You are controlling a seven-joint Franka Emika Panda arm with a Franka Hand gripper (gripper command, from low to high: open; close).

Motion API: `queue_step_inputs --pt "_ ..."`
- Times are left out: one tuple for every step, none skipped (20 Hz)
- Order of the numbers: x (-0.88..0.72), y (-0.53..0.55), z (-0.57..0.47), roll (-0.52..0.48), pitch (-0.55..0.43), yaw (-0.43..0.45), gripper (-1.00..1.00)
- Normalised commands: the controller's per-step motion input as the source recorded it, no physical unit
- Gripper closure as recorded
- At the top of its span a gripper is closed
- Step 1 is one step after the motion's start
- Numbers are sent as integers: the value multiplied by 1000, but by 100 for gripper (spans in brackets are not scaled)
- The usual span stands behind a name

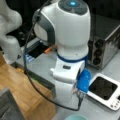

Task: Pick up the pan. Place the pan on the table. Pick up the bowl. Place the bowl on the stove.

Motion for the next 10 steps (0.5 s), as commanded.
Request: queue_step_inputs --pt "551 -285 43 67 144 129 -100" --pt "537 -275 47 77 145 125 -100" --pt "522 -269 53 84 145 122 -100" --pt "499 -255 64 86 145 111 -100" --pt "481 -246 61 88 141 104 -100" --pt "471 -244 47 90 133 96 -100" --pt "454 -245 16 99 110 89 -100" --pt "445 -244 -5 102 106 82 -100" --pt "432 -251 -37 117 91 76 -100" --pt "417 -264 -89 136 71 66 -100"
